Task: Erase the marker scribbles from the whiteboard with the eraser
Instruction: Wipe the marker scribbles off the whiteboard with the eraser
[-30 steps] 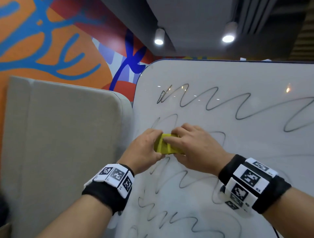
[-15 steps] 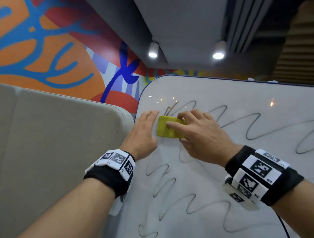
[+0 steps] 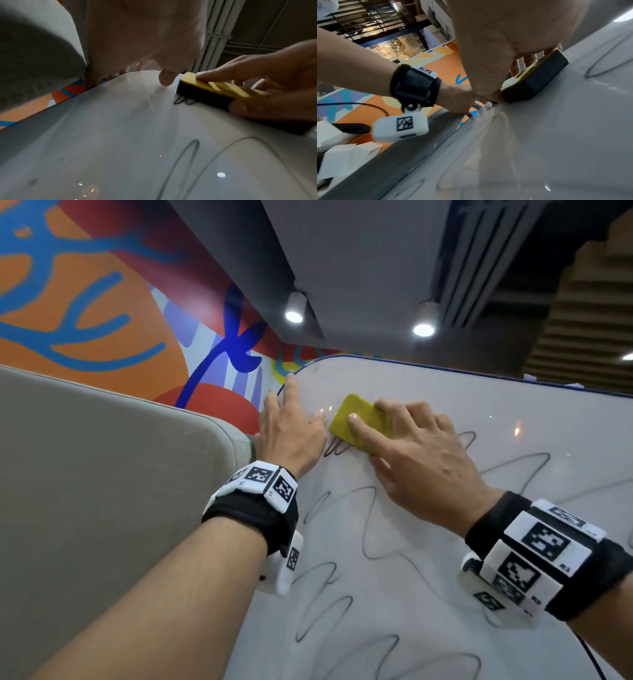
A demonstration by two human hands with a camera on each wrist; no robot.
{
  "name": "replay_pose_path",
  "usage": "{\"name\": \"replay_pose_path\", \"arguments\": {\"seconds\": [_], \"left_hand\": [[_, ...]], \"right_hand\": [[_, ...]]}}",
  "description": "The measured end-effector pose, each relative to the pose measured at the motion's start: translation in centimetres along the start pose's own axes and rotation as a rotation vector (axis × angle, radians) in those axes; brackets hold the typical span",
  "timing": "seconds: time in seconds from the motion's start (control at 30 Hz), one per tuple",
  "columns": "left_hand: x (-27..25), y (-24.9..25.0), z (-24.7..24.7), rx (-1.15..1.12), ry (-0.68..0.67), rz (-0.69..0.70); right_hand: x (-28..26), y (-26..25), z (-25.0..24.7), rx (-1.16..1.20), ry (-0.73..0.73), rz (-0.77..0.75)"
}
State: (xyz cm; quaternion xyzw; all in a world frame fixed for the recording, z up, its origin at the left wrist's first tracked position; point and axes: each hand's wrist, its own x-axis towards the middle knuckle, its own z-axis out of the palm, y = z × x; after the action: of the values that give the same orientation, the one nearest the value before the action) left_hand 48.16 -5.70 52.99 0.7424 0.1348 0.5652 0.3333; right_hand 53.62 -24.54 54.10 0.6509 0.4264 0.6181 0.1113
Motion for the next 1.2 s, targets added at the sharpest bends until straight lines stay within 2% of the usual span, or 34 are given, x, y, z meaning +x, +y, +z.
{"name": "replay_pose_path", "arguments": {"seconds": [0.13,0.23,0.33,0.4,0.53,0.63,0.73,0.8,0.87,0.93,1.0,1.07,1.2], "left_hand": [[-0.1,-0.4,0.0,-0.007,0.005,-0.001],[-0.3,-0.9,0.1,-0.016,-0.001,0.021],[-0.4,-1.2,0.0,-0.01,-0.004,0.037],[-0.3,-1.3,0.0,-0.01,-0.013,0.043],[-0.1,-1.6,-0.2,-0.024,-0.04,0.047],[-0.2,-1.6,-0.5,-0.02,-0.059,0.057],[-0.3,-1.6,-0.5,0.002,-0.061,0.065],[-0.5,-1.5,-0.3,0.012,-0.061,0.064],[-0.7,-1.5,-0.2,0.022,-0.052,0.062],[-0.9,-1.4,-0.1,0.037,-0.046,0.069],[-1.0,-1.4,-0.1,0.051,-0.038,0.081],[-1.1,-1.4,-0.1,0.064,-0.025,0.094],[-1.4,-1.6,0.2,0.104,-0.018,0.107]], "right_hand": [[-1.5,-1.3,0.4,-0.011,-0.068,-0.108],[-0.6,-0.1,-0.6,-0.042,-0.082,-0.154],[1.4,1.2,-1.1,-0.036,-0.026,-0.019],[1.8,-0.1,-0.6,-0.032,0.001,0.022],[-1.2,-4.1,1.0,-0.035,-0.054,-0.116],[-1.5,-1.8,-0.1,-0.028,-0.073,-0.178],[0.6,2.0,-1.2,-0.034,-0.008,-0.029],[0.8,2.2,-1.1,-0.035,-0.005,0.042],[-1.0,0.4,-0.2,-0.016,0.009,-0.005],[-4.1,-1.6,0.7,-0.008,-0.026,-0.123],[-5.3,-1.0,0.2,-0.01,-0.084,-0.19],[-4.2,1.5,-0.7,-0.013,-0.054,-0.143],[-1.5,5.4,-2.1,-0.021,-0.014,0.102]]}}
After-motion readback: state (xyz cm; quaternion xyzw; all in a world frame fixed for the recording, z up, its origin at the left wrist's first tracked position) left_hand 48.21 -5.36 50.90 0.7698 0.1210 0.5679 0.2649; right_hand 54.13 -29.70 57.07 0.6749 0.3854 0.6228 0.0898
